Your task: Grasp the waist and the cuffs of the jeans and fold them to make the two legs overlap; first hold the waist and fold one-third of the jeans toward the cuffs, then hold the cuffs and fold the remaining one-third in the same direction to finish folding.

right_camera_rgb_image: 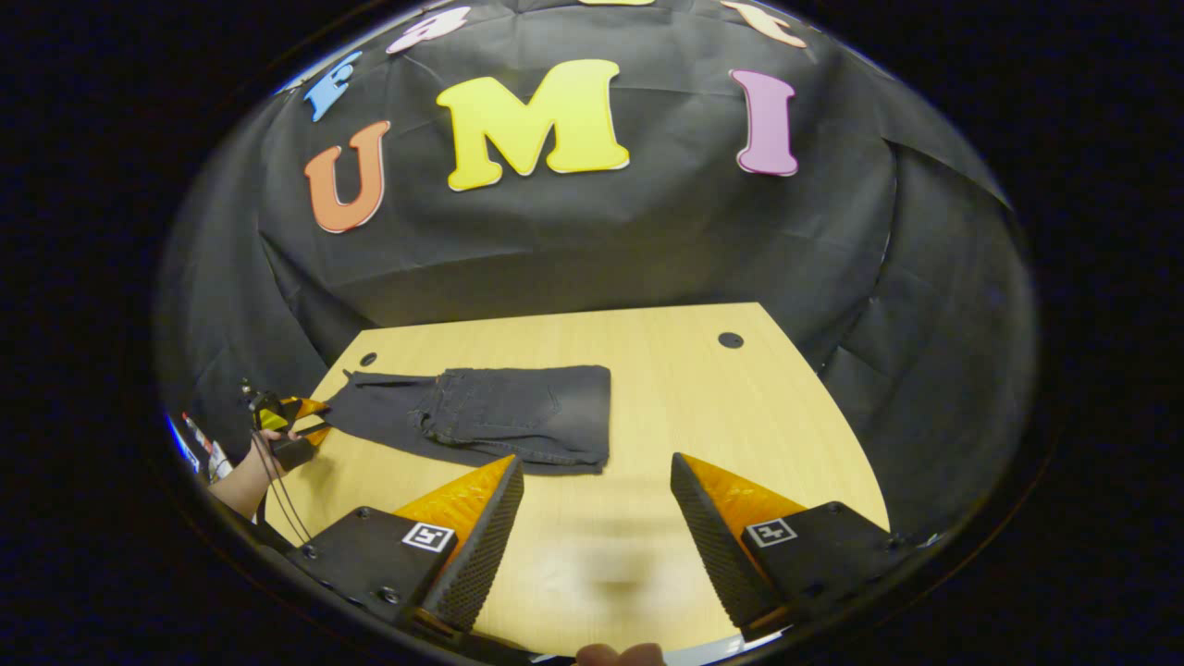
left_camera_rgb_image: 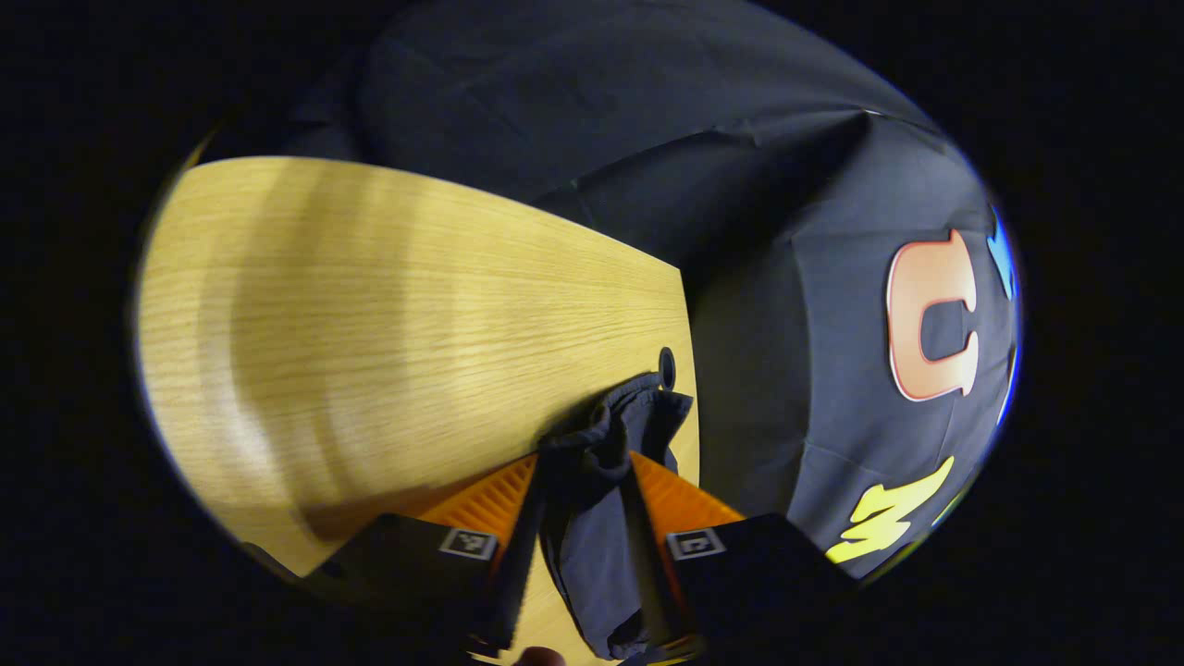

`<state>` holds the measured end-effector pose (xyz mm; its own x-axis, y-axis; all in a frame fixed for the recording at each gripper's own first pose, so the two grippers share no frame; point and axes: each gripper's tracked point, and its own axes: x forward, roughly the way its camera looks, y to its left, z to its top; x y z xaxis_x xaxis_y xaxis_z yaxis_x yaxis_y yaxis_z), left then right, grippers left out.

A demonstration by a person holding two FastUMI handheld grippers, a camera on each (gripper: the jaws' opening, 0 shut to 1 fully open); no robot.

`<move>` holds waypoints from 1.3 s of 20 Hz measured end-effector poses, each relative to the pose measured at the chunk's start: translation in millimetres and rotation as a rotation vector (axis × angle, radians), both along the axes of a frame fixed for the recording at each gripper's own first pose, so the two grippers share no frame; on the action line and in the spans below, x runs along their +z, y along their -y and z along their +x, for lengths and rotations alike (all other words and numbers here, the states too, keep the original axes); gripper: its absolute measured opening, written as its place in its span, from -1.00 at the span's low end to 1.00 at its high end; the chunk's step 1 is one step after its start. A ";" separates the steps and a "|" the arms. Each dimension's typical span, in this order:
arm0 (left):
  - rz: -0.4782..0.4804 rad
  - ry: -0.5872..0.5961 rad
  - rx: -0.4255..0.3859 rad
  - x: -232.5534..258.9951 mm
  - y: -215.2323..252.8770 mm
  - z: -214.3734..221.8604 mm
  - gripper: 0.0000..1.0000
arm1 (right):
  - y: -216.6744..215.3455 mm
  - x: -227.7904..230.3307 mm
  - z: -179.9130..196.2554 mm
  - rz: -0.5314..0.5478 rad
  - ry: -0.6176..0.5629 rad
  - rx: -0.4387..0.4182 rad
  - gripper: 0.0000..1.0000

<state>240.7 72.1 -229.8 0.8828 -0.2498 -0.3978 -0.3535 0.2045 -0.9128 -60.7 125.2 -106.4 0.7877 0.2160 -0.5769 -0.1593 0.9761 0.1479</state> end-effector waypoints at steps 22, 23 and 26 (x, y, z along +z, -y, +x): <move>0.746 0.559 -0.378 195.0 164.9 -51.4 -0.80 | 70.4 59.9 -15.5 -0.052 0.213 -0.053 0.86; 0.792 0.600 -0.407 202.6 184.1 -59.1 -0.80 | 76.5 61.6 -15.4 -0.045 0.216 -0.064 0.96; 0.881 0.686 -0.503 211.9 245.5 -75.4 -0.80 | 90.8 65.8 -21.6 -0.030 0.223 -0.101 0.96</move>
